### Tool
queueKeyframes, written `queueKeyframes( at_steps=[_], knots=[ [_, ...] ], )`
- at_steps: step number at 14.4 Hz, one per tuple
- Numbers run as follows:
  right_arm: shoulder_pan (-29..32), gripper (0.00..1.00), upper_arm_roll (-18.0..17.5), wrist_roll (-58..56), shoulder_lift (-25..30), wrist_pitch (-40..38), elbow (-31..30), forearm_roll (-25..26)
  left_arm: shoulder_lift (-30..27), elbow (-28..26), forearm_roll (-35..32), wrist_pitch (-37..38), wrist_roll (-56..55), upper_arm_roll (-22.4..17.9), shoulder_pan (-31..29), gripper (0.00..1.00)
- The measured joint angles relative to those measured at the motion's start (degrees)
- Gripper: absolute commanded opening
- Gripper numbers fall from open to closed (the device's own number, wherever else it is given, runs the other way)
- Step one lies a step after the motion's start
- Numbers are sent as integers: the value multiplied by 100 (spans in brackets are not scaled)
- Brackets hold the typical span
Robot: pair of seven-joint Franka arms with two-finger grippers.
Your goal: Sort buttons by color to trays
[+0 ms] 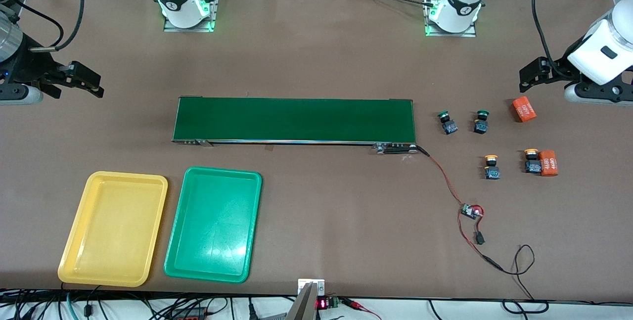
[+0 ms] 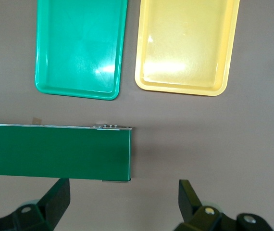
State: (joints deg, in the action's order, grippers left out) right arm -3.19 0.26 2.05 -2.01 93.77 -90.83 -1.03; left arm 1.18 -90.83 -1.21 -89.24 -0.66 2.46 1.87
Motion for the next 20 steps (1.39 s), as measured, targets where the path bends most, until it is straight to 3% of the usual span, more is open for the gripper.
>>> queueKeyframes(
  at_steps=[10, 16, 20],
  knots=[
    [11, 100, 9, 3, 0, -1, 0, 3, 195, -1, 0, 89, -30, -55, -88, 100],
    [13, 100, 15, 4, 0, -3, 0, 3, 1244, -4, -433, 81, -23, -83, -337, 100],
    [14, 100, 17, 7, 0, -4, -1, 3, 2039, -9, -616, -644, -17, -85, -364, 100]
  ],
)
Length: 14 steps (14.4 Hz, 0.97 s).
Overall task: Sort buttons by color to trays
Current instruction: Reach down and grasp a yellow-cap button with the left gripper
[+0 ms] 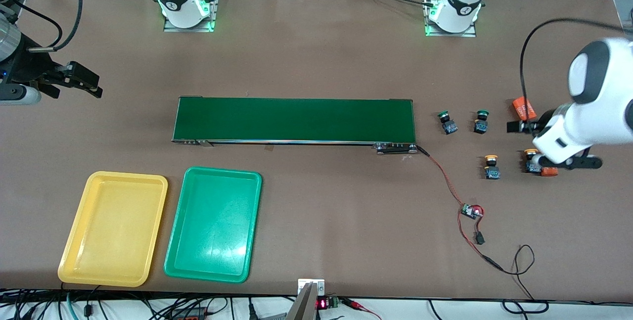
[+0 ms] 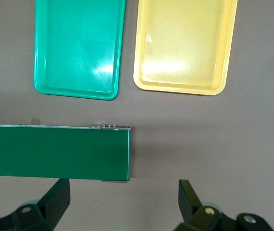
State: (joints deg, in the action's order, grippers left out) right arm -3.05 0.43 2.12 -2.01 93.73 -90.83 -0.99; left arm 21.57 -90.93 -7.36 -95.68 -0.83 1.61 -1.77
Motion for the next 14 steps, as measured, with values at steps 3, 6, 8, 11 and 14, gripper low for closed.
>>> queueKeyframes(
  at_steps=[3, 6, 8, 11, 14],
  knots=[
    [0, 100, 1, 0, 0, 0, -1, 0, 596, -18, -5, -671, 41, 2, -57, 100],
    [0, 100, 1, 0, 0, 2, -1, 0, 1084, -21, -5, -1476, 242, 3, -149, 100],
    [0, 100, 1, 0, -1, 3, -1, 1, 1368, -31, -5, -2124, 515, 5, -324, 100],
    [-1, 100, 1, 0, -1, 4, -1, 1, 1701, -197, -5, -2812, 761, 21, -575, 98],
    [-12, 100, -7, 0, -2, 14, -1, 1, 1748, -369, 154, -2972, 774, 78, -587, 98]
  ],
)
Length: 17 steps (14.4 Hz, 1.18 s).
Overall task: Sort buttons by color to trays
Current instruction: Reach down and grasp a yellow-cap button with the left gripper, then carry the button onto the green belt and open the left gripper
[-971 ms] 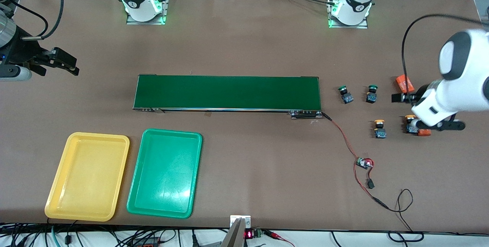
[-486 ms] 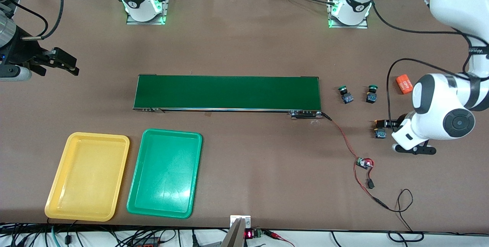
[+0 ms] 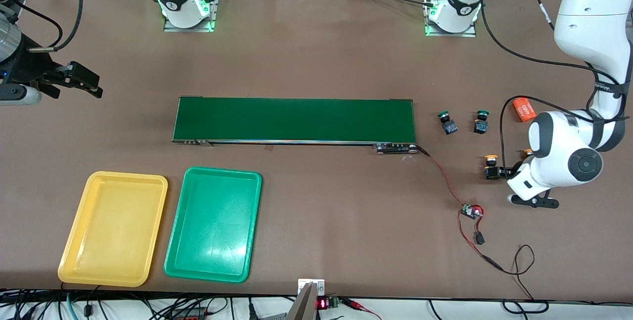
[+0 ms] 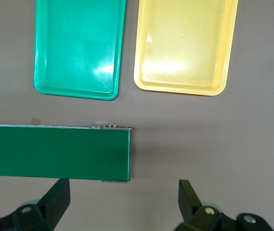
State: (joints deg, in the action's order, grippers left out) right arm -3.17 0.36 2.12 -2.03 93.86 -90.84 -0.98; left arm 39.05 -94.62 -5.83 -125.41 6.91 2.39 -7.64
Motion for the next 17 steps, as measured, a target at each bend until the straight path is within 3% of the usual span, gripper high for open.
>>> queueKeyframes(
  at_steps=[2, 5, 7, 9, 12, 13, 17],
  knots=[
    [-3, 100, -11, 0, -7, 3, 0, 0, -1, -47, 188, -2, 0, 23, 8, 94],
    [-5, 100, -12, 0, -20, 14, 0, 0, -3, -314, 234, -323, 0, 26, 7, 59],
    [-5, 100, -12, 0, -35, 24, 0, 0, -1, -583, 236, -673, 0, 26, 7, 28],
    [-3, 100, -11, 0, -45, 36, 0, 0, -21, -662, 239, -759, -1, 28, 7, 14],
    [-1, 100, -11, 0, -47, 41, 0, 0, -79, -649, 239, -713, 0, 40, 10, 12],
    [1, 100, -11, 0, -47, 42, 0, 0, -131, -624, 239, -612, 0, 69, 13, 17],
    [2, 100, -10, 0, -48, 46, 0, 0, -774, -455, 240, 707, 117, 728, 34, 18]
  ],
)
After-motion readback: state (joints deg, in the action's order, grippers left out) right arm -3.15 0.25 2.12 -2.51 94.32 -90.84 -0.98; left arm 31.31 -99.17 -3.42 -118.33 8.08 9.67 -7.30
